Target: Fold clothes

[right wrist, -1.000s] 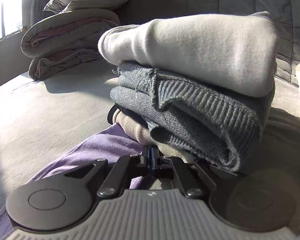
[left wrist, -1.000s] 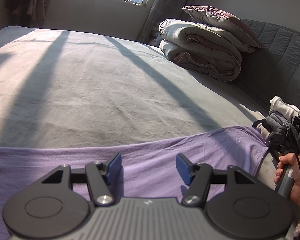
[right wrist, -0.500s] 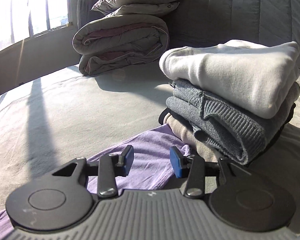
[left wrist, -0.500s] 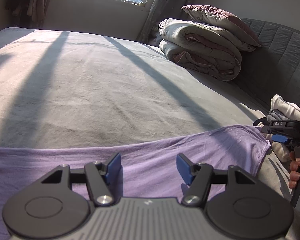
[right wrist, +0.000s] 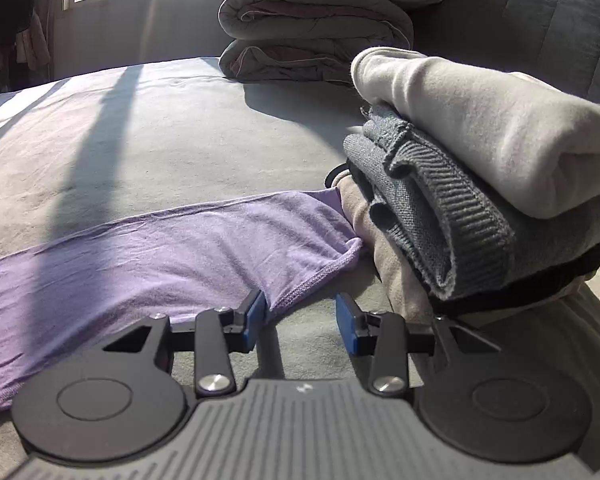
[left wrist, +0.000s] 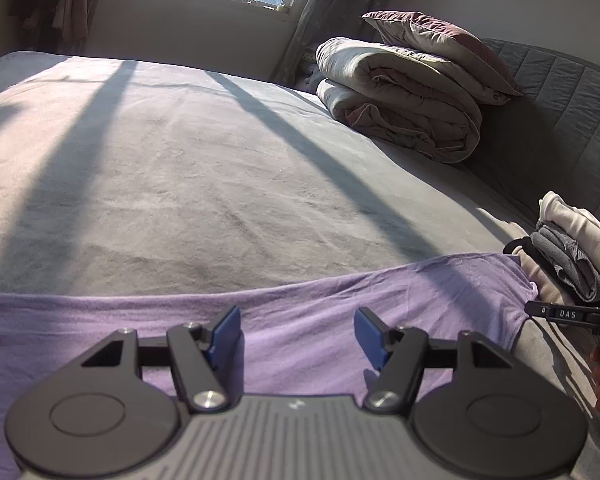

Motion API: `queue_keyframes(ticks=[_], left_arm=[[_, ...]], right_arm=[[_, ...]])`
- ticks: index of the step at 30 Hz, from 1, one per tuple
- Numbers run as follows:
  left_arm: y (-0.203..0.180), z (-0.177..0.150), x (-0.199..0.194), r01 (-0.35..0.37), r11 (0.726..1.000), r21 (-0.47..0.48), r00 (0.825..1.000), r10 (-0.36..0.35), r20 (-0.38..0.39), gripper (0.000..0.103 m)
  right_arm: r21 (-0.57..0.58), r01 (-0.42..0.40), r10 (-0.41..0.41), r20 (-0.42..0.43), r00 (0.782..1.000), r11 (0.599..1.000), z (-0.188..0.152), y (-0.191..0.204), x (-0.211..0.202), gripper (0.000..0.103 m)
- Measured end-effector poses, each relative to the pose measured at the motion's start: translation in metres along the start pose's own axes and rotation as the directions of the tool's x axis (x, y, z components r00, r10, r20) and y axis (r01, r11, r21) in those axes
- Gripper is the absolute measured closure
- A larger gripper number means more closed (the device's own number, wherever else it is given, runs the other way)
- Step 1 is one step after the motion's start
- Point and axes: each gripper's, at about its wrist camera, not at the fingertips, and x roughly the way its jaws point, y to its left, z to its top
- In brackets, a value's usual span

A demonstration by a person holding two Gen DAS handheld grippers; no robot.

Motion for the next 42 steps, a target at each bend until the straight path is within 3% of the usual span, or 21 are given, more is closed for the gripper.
queue_keyframes(ticks=[5, 7, 9, 11, 12, 17, 24, 25, 27, 31, 34, 38, 42], left_arm=[[0.0, 0.0, 0.0, -0.001, 1.0, 0.005, 1.0, 0.001, 0.0, 0.038], [0.0, 0.0, 0.0, -0.002, 1.0, 0.006, 1.0, 0.002, 0.0, 0.038], [0.0, 0.0, 0.0, -0.001, 1.0, 0.006, 1.0, 0.001, 0.0, 0.038], [0.0, -0.001, 0.0, 0.0, 1.0, 0.005, 1.0, 0.0, 0.0, 0.038], [0.0, 0.0, 0.0, 0.0, 1.0, 0.004, 1.0, 0.0, 0.0, 0.037], [0.0, 0.0, 0.0, 0.003, 1.0, 0.001, 1.0, -0.003, 0.0, 0.037], [0.0, 0.0, 0.0, 0.003, 1.0, 0.003, 1.0, -0.003, 0.0, 0.037], [0.0, 0.0, 0.0, 0.003, 1.0, 0.003, 1.0, -0.003, 0.0, 0.037], [0.0, -0.001, 0.0, 0.004, 1.0, 0.004, 1.0, -0.004, 0.0, 0.037], [0.0, -0.001, 0.0, 0.004, 1.0, 0.007, 1.0, -0.004, 0.0, 0.036], [0.0, -0.001, 0.001, 0.006, 1.0, 0.008, 1.0, -0.006, 0.0, 0.035], [-0.002, 0.0, 0.0, -0.001, 1.0, 0.013, 1.0, 0.001, -0.001, 0.035], [-0.01, 0.005, -0.005, -0.045, 0.998, 0.032, 0.999, 0.044, 0.013, 0.035]], right_arm=[[0.2, -0.164, 0.178, -0.054, 0.983, 0.966, -0.001, -0.009, -0.007, 0.062], [0.262, -0.188, 0.208, -0.051, 0.977, 0.947, -0.002, -0.006, -0.004, 0.055], [0.294, -0.206, 0.223, -0.028, 0.974, 0.933, -0.001, -0.002, 0.0, 0.057], [0.28, -0.19, 0.206, -0.03, 0.978, 0.941, 0.001, 0.003, 0.001, 0.08], [0.261, -0.162, 0.177, -0.034, 0.984, 0.951, 0.001, 0.006, 0.002, 0.099], [0.184, -0.091, 0.099, -0.034, 0.995, 0.979, -0.001, 0.008, -0.006, 0.103], [0.06, -0.082, 0.081, 0.021, 0.997, 0.995, 0.001, 0.025, -0.025, 0.083], [0.042, -0.091, 0.09, 0.032, 0.995, 0.995, 0.002, 0.029, -0.025, 0.068], [0.008, -0.111, 0.111, 0.049, 0.993, 0.994, 0.003, 0.038, -0.024, 0.054], [-0.049, -0.138, 0.139, 0.02, 0.99, 0.989, -0.002, 0.052, -0.008, 0.055], [-0.055, -0.113, 0.114, 0.019, 0.993, 0.992, -0.01, 0.046, 0.002, 0.052], [-0.011, -0.08, 0.08, -0.001, 0.997, 0.997, -0.009, 0.029, -0.006, 0.052], [0.064, -0.095, 0.096, -0.02, 0.995, 0.993, -0.005, 0.01, -0.032, 0.051]])
